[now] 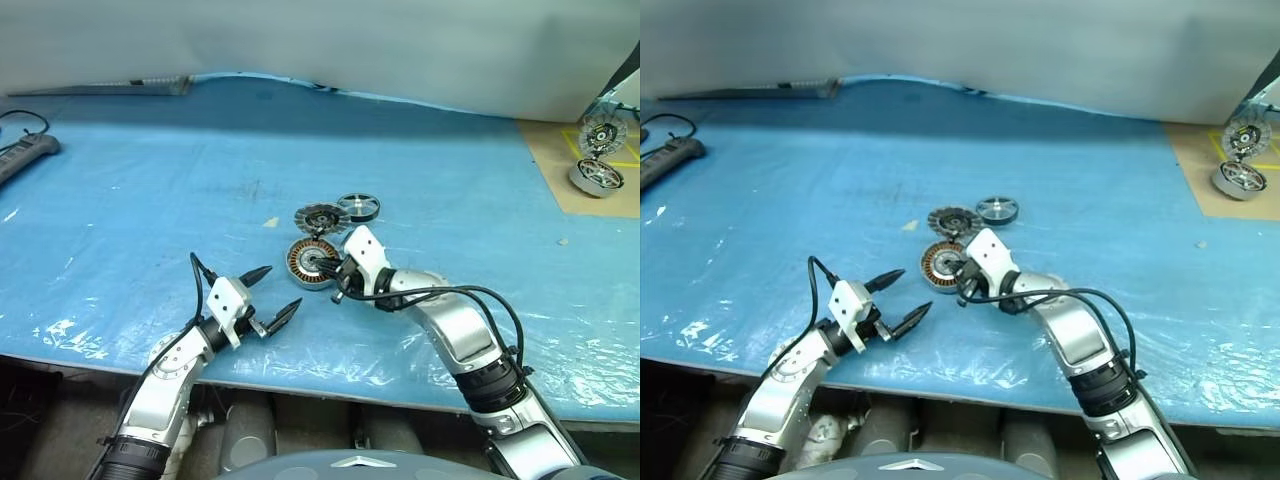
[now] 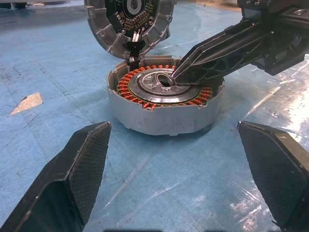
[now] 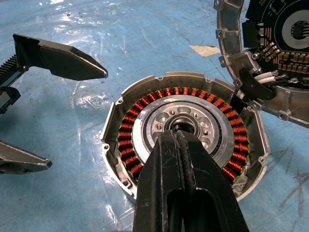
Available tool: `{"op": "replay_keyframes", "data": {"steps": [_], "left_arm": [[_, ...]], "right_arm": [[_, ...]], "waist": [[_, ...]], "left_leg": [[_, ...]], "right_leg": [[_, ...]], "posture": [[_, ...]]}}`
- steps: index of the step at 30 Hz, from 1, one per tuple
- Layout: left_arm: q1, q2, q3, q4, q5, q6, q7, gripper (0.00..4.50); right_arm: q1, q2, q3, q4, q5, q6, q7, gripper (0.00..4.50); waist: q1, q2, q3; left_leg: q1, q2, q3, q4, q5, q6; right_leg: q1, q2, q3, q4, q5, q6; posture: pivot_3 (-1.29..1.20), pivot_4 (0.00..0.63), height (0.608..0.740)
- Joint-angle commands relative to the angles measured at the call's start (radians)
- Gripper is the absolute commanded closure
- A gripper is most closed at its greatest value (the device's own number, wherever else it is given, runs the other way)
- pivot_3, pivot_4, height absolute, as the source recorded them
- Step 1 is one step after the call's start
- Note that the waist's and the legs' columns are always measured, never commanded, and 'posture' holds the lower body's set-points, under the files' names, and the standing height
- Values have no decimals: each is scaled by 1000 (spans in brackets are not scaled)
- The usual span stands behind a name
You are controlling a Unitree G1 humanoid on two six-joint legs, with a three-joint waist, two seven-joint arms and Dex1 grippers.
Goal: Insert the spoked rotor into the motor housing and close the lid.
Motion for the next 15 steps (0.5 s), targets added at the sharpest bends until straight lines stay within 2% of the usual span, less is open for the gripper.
{"op": "replay_keyframes", "data": {"steps": [1, 7, 15], "left_arm": [[4, 4, -1, -48, -16, -2, -3, 0], [1, 6, -1, -47, -14, 2, -5, 0], [-8, 5, -2, -40, -12, 5, -5, 0]], "right_arm": [[-6, 13, 0, -10, 4, -9, -5, 4479], [-47, 57, -14, 49, -12, -35, -44, 4479], [-61, 57, -20, 51, -4, -40, -44, 4479]], "waist": [[0, 0, 0], [-1, 0, 0], [-1, 0, 0]], "left_leg": [[0, 0, 0, 0, 0, 0], [0, 0, 0, 0, 0, 0], [0, 0, 0, 0, 0, 0]], "right_leg": [[0, 0, 0, 0, 0, 0], [0, 0, 0, 0, 0, 0], [0, 0, 0, 0, 0, 0]], "posture": [[0, 150, 740], [0, 150, 740], [0, 150, 740]]}}
